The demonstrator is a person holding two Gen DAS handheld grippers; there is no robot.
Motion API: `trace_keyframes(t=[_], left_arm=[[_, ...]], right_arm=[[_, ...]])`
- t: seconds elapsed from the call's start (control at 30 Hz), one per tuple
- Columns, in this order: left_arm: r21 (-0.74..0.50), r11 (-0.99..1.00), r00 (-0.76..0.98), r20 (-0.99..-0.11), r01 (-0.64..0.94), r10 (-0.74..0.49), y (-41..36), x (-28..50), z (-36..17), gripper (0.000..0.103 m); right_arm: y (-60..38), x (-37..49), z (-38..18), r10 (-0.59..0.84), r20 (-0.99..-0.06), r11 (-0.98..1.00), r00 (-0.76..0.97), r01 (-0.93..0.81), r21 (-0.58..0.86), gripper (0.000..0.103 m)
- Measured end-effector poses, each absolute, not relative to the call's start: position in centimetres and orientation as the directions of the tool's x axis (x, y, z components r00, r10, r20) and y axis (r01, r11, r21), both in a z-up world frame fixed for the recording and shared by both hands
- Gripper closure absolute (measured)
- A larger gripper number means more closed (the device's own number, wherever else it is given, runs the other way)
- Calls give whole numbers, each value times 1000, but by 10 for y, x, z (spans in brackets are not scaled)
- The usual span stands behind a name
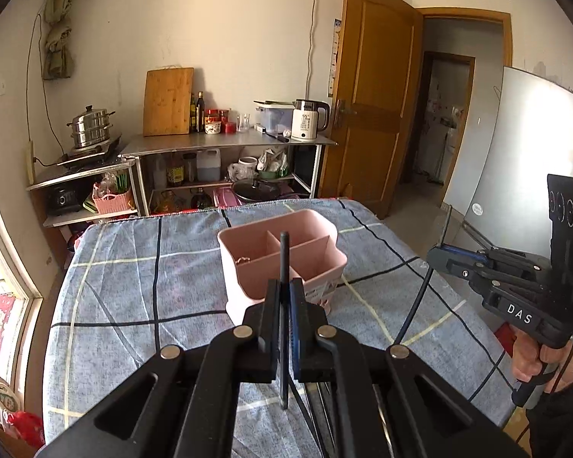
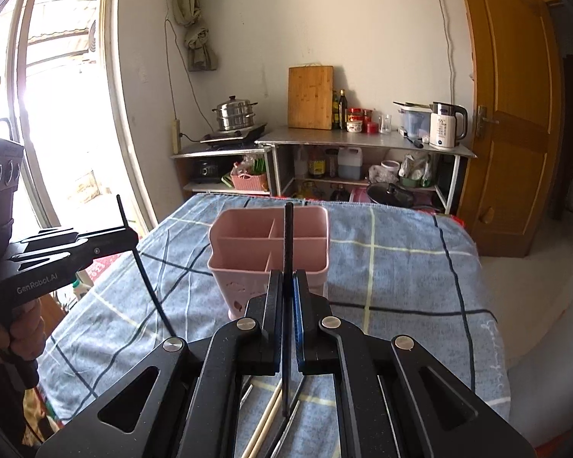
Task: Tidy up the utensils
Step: 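Lift the black chopsticks with both tools and lower them into the pink basket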
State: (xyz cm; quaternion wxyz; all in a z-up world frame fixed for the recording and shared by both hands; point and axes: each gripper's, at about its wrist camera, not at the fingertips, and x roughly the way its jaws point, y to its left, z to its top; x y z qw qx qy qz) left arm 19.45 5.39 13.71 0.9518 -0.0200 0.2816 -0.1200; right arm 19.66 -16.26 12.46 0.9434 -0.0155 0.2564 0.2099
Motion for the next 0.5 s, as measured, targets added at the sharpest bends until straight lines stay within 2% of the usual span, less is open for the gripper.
trace_keyframes(t=[0.5], left_arm=[[-136, 966, 845, -469, 218, -257, 62, 251, 209, 98]], right_arm=[[-138, 243, 195, 432, -375, 895, 820, -440, 69, 98]])
